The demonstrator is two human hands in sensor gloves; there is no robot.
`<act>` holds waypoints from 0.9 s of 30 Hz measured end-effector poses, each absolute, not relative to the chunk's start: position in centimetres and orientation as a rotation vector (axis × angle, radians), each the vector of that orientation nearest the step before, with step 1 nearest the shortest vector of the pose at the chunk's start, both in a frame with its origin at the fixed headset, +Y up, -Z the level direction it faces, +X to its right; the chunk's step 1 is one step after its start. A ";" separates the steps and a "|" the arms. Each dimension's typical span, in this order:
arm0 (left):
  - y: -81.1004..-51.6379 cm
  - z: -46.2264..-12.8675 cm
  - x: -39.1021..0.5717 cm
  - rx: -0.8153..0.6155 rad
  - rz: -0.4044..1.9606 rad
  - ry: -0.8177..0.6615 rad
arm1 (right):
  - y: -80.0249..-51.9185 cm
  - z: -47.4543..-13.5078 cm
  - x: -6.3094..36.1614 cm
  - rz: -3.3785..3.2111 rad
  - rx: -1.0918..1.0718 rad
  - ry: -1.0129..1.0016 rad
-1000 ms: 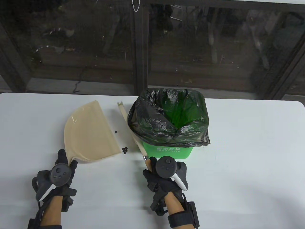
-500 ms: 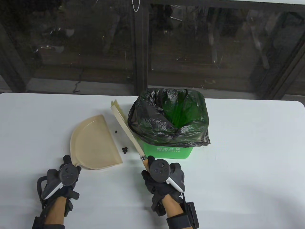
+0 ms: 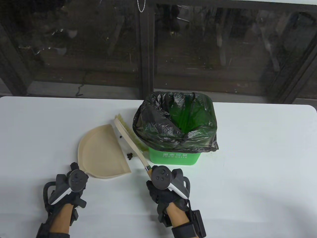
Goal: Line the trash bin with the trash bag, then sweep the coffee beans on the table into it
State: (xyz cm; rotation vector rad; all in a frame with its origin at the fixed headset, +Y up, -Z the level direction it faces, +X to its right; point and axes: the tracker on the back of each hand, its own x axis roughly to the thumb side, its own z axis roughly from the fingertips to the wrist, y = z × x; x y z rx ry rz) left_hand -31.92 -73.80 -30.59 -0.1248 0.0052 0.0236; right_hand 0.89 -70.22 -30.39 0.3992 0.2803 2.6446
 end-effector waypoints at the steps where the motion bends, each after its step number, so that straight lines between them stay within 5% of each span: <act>1: -73.8 -30.6 -31.8 -0.121 0.012 0.005 | -70.2 -30.3 0.7 2.645 0.404 0.298; 12: -74.0 -30.7 -30.4 -0.128 -0.028 -0.013 | -70.3 -29.7 -0.5 2.406 0.443 0.453; 27: -74.0 -30.7 -30.5 -0.153 0.001 -0.015 | -68.8 -29.4 -0.1 2.298 0.529 0.184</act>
